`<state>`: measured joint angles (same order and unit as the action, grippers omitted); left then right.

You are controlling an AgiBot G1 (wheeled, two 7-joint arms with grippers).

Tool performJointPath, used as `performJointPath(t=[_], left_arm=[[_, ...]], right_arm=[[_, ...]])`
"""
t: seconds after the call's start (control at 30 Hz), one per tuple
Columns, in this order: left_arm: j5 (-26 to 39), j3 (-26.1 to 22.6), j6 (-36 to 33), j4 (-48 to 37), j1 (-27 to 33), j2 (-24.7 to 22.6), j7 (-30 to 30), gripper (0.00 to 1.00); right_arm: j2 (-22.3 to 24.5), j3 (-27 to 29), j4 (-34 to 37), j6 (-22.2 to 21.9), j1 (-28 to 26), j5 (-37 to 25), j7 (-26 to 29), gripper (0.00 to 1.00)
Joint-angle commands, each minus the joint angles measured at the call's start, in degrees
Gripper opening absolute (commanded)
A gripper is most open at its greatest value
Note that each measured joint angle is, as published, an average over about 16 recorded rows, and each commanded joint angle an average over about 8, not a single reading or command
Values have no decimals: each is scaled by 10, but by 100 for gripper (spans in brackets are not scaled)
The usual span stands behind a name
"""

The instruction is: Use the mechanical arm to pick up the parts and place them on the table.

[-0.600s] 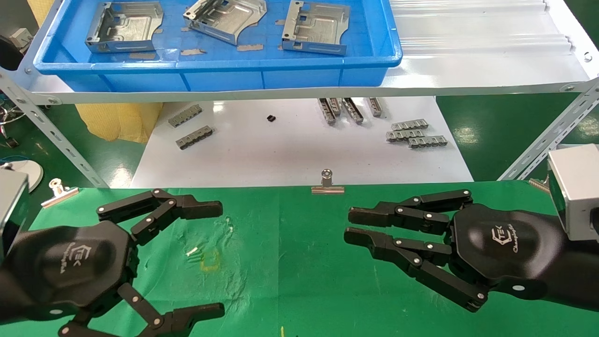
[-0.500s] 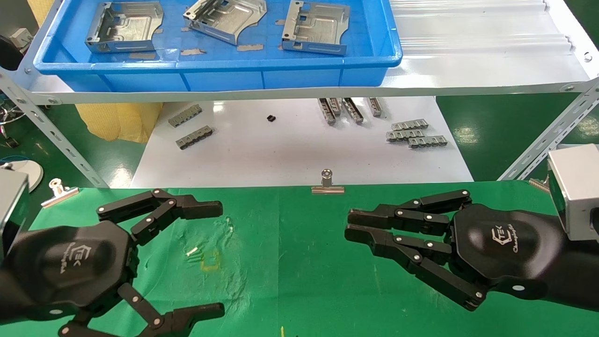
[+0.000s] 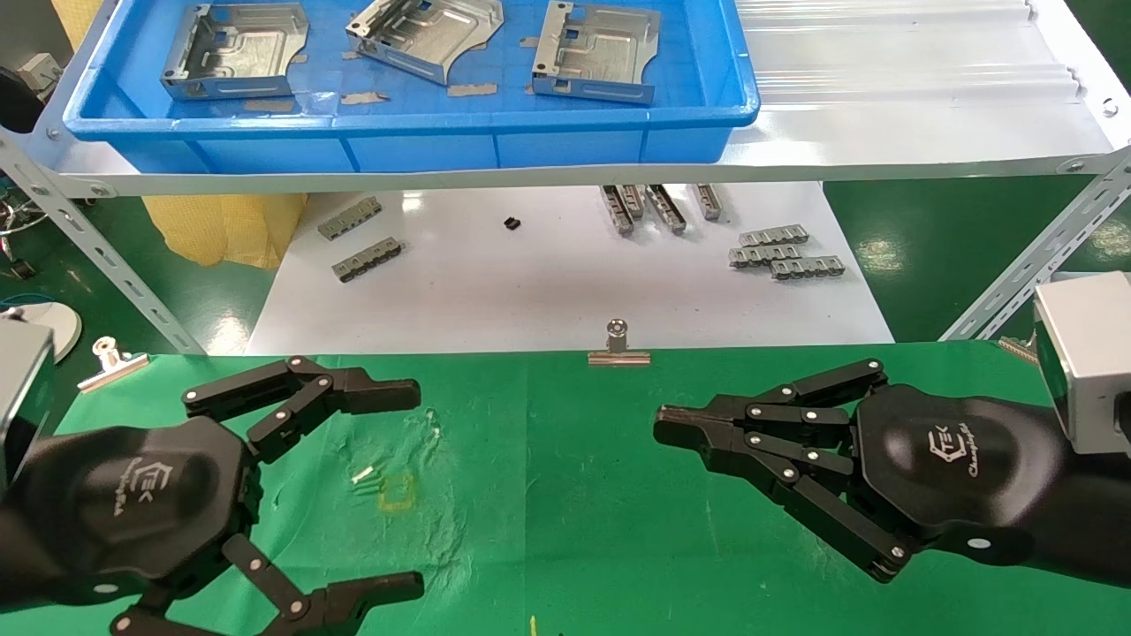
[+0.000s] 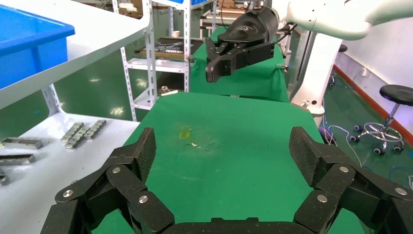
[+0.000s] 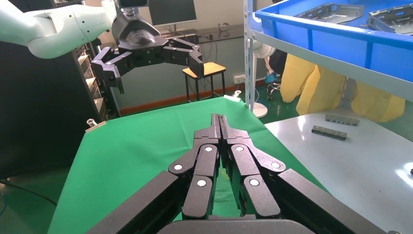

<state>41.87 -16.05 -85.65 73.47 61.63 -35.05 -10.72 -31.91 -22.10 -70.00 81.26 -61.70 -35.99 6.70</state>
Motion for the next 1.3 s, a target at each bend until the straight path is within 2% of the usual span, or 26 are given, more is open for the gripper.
performJointPath(t=[0.03,0.37,0.4,0.5,0.63,0.67,0.83,0.97,1.23,1.27,1.3], left_arm=[[0,0,0,0,0,0,0,100],[1,0,0,-2,6,-1,-1,100],[3,-1,1,-3,11,-2,-2,100],[19,-5,5,-15,43,-11,-4,100],[63,-21,18,-63,124,-44,-7,100],[78,-27,22,-84,150,-57,-7,100],[162,-62,59,-233,289,-133,8,100],[228,-83,134,-374,385,-198,38,100],[312,-112,318,-590,499,-313,78,100],[318,-115,336,-610,507,-324,80,94],[323,-118,352,-627,514,-334,82,81]], right_arm=[[0,0,0,0,0,0,0,0],[0,0,0,0,0,0,0,0],[0,0,0,0,0,0,0,5],[0,0,0,0,0,0,0,43],[0,0,0,0,0,0,0,93],[0,0,0,0,0,0,0,100],[0,0,0,0,0,0,0,100],[0,0,0,0,0,0,0,100],[0,0,0,0,0,0,0,100],[0,0,0,0,0,0,0,100],[0,0,0,0,0,0,0,100]])
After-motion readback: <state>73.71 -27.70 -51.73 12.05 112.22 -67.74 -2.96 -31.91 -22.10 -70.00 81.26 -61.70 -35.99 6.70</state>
